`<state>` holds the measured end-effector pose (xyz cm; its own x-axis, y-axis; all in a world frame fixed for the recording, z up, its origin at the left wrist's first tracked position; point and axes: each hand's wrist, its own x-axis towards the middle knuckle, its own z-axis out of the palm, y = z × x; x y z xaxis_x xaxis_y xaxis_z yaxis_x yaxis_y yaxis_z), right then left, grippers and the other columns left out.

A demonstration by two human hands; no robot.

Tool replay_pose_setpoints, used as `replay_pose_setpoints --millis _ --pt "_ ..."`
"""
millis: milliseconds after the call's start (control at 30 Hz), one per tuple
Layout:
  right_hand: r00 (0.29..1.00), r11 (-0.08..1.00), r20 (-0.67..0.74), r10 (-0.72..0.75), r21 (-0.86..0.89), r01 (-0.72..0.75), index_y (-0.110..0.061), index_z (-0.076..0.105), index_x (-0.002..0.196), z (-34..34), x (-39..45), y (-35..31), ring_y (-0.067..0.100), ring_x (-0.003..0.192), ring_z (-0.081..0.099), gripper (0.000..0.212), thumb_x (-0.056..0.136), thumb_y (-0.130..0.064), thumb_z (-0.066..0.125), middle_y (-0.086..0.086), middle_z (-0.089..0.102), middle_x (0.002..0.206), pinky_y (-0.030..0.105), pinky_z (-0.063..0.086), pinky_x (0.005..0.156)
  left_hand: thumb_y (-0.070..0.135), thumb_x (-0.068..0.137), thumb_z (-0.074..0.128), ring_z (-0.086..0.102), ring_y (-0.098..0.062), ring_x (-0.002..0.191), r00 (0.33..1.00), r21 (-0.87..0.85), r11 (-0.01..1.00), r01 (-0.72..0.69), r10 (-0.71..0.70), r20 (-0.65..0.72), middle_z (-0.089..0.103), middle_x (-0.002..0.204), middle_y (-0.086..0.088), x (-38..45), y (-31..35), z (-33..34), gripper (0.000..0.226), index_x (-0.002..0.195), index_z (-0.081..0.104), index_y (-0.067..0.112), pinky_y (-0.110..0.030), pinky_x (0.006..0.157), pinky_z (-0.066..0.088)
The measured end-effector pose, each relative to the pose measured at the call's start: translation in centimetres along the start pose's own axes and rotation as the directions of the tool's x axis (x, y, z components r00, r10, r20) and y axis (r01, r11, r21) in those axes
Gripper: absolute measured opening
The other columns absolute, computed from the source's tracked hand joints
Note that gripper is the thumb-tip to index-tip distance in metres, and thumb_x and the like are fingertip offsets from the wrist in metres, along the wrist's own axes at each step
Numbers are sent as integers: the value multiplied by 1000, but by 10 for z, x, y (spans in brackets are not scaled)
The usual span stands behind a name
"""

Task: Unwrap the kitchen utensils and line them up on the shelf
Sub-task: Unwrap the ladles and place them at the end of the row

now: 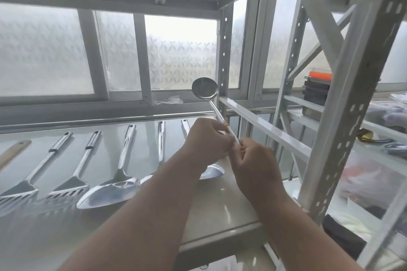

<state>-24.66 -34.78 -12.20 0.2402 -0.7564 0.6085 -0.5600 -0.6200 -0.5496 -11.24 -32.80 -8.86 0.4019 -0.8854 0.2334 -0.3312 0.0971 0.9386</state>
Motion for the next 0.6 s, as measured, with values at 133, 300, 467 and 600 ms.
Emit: replay_pose_setpoints --millis 133,300,467,600 --pt "999 999 -7 35 -2 -35 -27 30 60 -1 0 -2 23 54 38 46 100 -35 52 -5 41 53 33 26 54 19 77 73 74 -32 71 1000 50 999 -14 15 -5 78 88 -24 -4 2 0 14 79 79 32 -62 81 65" --pt "997 997 -8 71 -5 -71 -24 36 62 -2 -2 -2 30 60 44 39 98 -30 50 2 49 57 32 29 59 18 88 83 74 -23 74 999 170 985 -9 15 -36 80 84 0 -1 -6 -1 10 90 78 26 -43 87 66" --pt "992 991 15 126 -54 -125 -14 49 72 -2 -1 0 35 69 49 31 99 -30 47 10 61 71 34 33 63 24 91 82 71 -12 73 999 385 922 -35 45 -18 74 102 -1 -8 -9 -6 24 113 77 15 -11 56 46" --pt "989 987 37 145 -75 -142 -9 57 82 -2 -1 -1 35 76 55 31 100 -31 45 12 66 81 36 38 65 29 90 74 51 -7 42 998 552 831 -67 49 47 53 51 7 -15 -12 -3 39 59 52 19 -21 44 38"
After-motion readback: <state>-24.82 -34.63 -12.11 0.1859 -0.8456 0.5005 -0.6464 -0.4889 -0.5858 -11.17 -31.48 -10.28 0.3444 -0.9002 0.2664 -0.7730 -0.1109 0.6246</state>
